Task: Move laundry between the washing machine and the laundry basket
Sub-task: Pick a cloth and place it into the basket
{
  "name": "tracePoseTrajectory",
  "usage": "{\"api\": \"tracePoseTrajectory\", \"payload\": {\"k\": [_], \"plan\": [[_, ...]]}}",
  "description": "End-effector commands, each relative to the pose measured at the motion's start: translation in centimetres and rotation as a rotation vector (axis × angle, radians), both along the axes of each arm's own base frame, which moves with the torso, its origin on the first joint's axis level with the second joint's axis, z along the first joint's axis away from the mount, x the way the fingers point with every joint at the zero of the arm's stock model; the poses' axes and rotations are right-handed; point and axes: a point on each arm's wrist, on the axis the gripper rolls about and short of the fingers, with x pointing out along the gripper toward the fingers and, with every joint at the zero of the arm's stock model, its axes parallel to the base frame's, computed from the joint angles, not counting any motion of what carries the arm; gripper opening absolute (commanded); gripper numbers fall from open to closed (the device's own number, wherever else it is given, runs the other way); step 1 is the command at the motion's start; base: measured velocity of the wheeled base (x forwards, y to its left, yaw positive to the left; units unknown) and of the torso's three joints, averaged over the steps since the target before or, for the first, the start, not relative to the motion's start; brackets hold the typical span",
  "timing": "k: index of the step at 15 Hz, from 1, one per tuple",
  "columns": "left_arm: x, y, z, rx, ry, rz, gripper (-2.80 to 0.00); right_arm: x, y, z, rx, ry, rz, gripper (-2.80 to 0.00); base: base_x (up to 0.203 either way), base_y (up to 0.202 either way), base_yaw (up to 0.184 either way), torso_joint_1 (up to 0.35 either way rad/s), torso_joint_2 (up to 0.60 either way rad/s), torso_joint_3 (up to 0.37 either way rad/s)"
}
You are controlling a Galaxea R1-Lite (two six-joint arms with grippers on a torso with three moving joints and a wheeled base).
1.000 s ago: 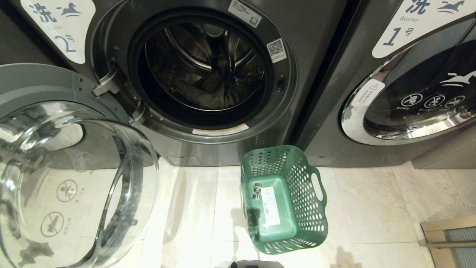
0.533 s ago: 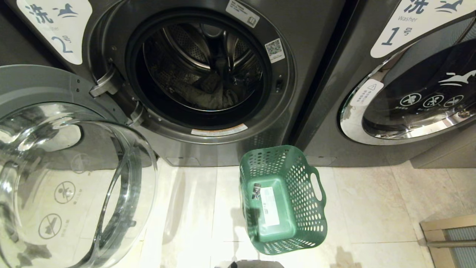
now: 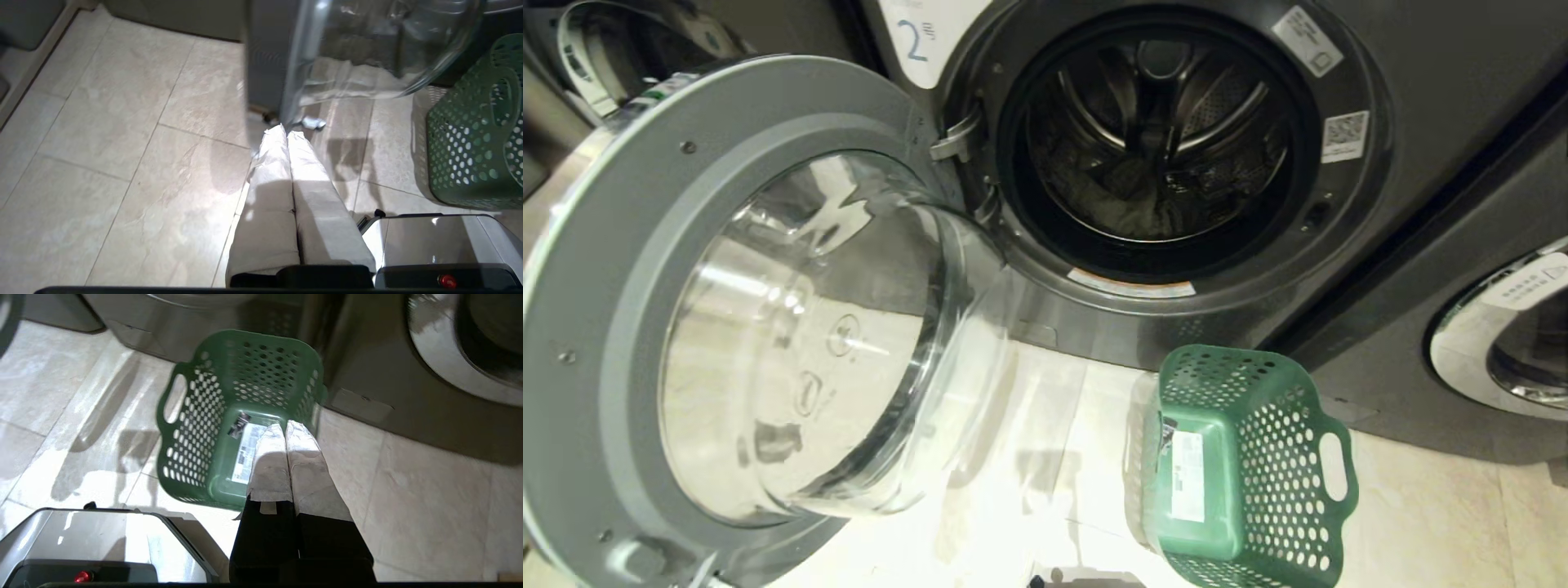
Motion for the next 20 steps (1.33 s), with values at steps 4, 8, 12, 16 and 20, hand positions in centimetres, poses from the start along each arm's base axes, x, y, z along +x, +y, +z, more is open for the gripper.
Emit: {"api": "tracePoseTrajectory", "payload": {"k": [4,8,12,16,20], "plan": [[0.01,0.0,0.0,0.0,0.001,-0.001,-2.8,0.01,0.0,0.0,0.0,0.001,0.001,-2.8,0.002,-0.011,0.175,0.002,0.0,0.002],[0.02,0.0,-0.01,0.0,0.0,-0.001,-2.8,0.01,0.0,0.0,0.0,0.001,0.001,-2.8,0.002,-0.009,0.173,0.004,0.0,0.002],[0.02,0.01,-0.04,0.005,0.003,0.002,-2.8,0.01,0.0,0.0,0.007,0.001,0.001,-2.8,0.0,-0.003,0.099,0.002,0.0,0.001],[0.02,0.01,-0.03,0.002,0.002,0.005,-2.8,0.01,0.0,0.0,0.007,0.001,0.001,-2.8,0.0,0.0,0.0,0.0,0.0,0.0],[0.02,0.01,-0.04,0.008,0.003,0.004,-2.8,0.01,0.0,0.0,0.007,0.001,0.001,-2.8,0.0,0.0,0.0,0.0,0.0,0.0]]}}
